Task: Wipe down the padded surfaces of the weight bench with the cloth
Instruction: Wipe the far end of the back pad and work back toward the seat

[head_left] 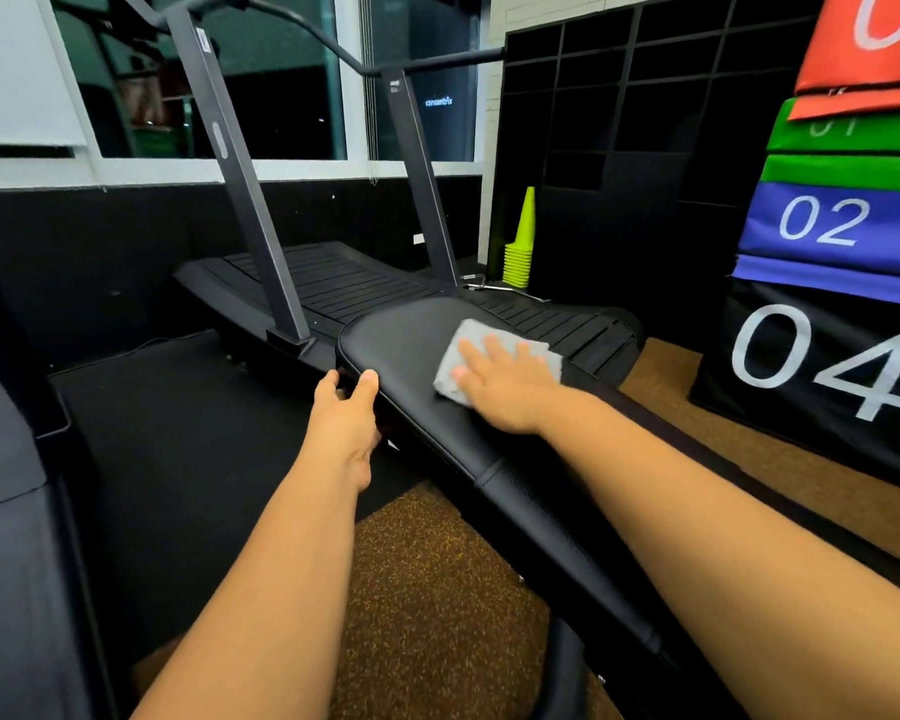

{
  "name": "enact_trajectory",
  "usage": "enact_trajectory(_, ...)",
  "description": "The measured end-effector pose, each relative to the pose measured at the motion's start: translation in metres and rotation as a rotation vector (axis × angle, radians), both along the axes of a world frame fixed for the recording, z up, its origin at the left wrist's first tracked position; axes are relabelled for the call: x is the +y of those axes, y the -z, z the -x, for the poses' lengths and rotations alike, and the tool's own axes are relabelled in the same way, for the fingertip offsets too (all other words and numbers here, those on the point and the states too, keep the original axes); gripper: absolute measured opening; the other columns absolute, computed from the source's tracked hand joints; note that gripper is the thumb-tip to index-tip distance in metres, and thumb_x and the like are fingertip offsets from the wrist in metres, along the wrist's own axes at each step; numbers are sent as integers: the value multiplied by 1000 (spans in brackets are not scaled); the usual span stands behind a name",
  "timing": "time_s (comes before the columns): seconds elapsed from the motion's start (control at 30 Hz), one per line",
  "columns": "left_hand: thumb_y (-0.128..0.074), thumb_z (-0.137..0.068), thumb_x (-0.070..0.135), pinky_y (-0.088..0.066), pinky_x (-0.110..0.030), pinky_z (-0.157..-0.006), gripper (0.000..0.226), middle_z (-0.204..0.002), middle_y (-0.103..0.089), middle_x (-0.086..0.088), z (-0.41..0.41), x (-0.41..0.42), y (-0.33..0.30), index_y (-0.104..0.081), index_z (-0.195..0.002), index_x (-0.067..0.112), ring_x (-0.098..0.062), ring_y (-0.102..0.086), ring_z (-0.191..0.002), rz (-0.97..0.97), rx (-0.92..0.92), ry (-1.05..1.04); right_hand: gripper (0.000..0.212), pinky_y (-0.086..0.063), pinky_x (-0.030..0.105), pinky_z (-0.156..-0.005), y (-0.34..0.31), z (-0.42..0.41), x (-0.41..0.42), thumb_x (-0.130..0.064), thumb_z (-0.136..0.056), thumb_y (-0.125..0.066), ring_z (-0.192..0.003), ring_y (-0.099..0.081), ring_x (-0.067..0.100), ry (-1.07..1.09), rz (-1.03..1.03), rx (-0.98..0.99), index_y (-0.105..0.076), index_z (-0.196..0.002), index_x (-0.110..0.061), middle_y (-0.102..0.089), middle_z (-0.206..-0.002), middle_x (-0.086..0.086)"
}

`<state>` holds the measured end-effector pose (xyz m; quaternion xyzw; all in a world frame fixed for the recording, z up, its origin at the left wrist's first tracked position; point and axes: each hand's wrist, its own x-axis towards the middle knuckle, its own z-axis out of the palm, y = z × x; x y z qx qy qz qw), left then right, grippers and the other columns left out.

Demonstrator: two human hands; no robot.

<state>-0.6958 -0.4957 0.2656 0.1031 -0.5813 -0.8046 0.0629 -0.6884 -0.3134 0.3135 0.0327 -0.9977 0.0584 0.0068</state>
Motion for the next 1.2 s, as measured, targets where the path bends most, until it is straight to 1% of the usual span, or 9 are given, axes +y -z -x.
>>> enact_trajectory(0.13, -54, -96, 35, -42, -51, -106, 59, -151, -38, 5, -9, 7, -5, -27, -148, 42, -25, -46, -130, 169, 55, -79, 56, 6, 51, -118, 5, -14, -15, -53, -102, -15, -148, 12, 36, -227, 56, -4, 2, -153, -38, 10, -163, -1)
enact_trajectory(0.2, -51, -98, 32, -40, -51, -108, 58, -153, -34, 4, -12, 9, -9, -26, -150, 40, -25, -44, -132, 190, 62, -89, 60, 4, 52, -119, 7, -2, -1, -58, -99, -10, -148, 9, 36, -173, 49, -30, -1, -154, -37, 8, -164, -1)
enact_trajectory(0.3, -50, -100, 29, -38, -51, -109, 58, -155, -31, 1, -15, 9, -12, -23, -152, 36, -27, -40, -135, 216, 56, -79, 87, 0, 54, -118, 4, 11, 22, -71, -76, 10, -149, 7, 37, -30, 30, -24, -3, -154, -35, 8, -163, -1)
enact_trajectory(0.4, -49, -101, 29, -39, -51, -109, 58, -155, -31, 0, -17, 8, -13, -23, -152, 35, -27, -40, -135, 234, 62, -82, 60, 2, 52, -119, 5, -3, 10, -56, -99, -8, -148, 8, 38, -19, 52, -2, 1, -154, -33, 9, -163, 1)
enact_trajectory(0.57, -49, -100, 33, -40, -51, -108, 58, -156, -30, 0, -16, 6, -9, -23, -152, 34, -25, -39, -136, 274, 93, -86, 63, 0, 51, -119, 15, -42, 1, -61, -96, -8, -149, 11, 33, -275, 0, 19, 4, -153, -37, 9, -163, -1)
enact_trajectory(0.77, -51, -100, 34, -38, -52, -110, 59, -156, -29, 2, -14, 3, -5, -23, -152, 36, -24, -36, -138, 274, 107, -63, 57, 1, 50, -120, 5, -8, 47, -58, -100, -13, -149, 7, 34, 42, 51, -60, 3, -152, -43, 10, -163, -4)
enact_trajectory(0.93, -53, -98, 38, -37, -52, -110, 59, -157, -29, 3, -11, -1, 1, -25, -150, 39, -22, -35, -139, 280, 133, -55, 61, -10, 48, -117, -3, 38, 61, -59, -99, -12, -147, -14, 38, 248, 149, -87, 0, -154, -37, -4, -164, 5)
enact_trajectory(1.03, -51, -98, 40, -39, -51, -109, 59, -157, -27, 3, -11, 0, 4, -25, -151, 37, -22, -36, -138, 348, 163, -78, 63, -18, 42, -114, -12, 61, 61, -54, -101, -13, -145, -24, 32, 269, 260, -120, -12, -155, -22, -22, -159, 12)
enact_trajectory(1.2, -50, -99, 38, -35, -40, -111, 58, -157, -24, 2, -9, -1, 6, -26, -151, 34, -19, -35, -137, 420, 188, -70, 68, -17, 41, -117, -23, 90, 47, -53, -100, -13, -146, -22, 28, 270, 303, -116, -16, -154, -12, -20, -161, 9)
